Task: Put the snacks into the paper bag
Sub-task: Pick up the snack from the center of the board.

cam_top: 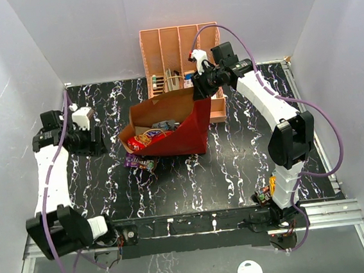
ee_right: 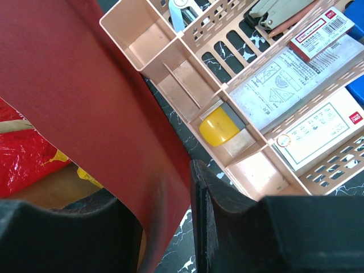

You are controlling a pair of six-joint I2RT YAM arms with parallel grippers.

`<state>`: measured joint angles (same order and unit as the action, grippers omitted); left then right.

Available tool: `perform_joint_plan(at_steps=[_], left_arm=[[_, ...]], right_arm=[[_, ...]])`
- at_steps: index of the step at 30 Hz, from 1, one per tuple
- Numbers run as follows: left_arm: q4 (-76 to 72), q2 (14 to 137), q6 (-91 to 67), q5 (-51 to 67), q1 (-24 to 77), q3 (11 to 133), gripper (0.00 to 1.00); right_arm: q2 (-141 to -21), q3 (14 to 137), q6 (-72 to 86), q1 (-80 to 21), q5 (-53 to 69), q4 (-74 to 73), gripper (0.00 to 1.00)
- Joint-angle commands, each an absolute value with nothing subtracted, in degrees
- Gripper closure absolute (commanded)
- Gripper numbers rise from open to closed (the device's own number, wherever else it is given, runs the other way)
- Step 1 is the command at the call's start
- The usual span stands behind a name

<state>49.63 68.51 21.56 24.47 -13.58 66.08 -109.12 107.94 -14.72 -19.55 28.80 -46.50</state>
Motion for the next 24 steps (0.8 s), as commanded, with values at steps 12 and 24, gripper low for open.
perform_joint_plan(at_steps=[12,24], left_arm=[[42.3,93.9,26.3,42.3,-16.5,64.8,0.28],[41.5,104.6,25.8,47.4,-14.3,66.1,0.35]], right_arm=[[-106.6,109.4,-15.1,-20.0,29.4,-45.2,0.63],[-107.4,109.6,-15.1,-20.0,28.9,-45.4,0.63]])
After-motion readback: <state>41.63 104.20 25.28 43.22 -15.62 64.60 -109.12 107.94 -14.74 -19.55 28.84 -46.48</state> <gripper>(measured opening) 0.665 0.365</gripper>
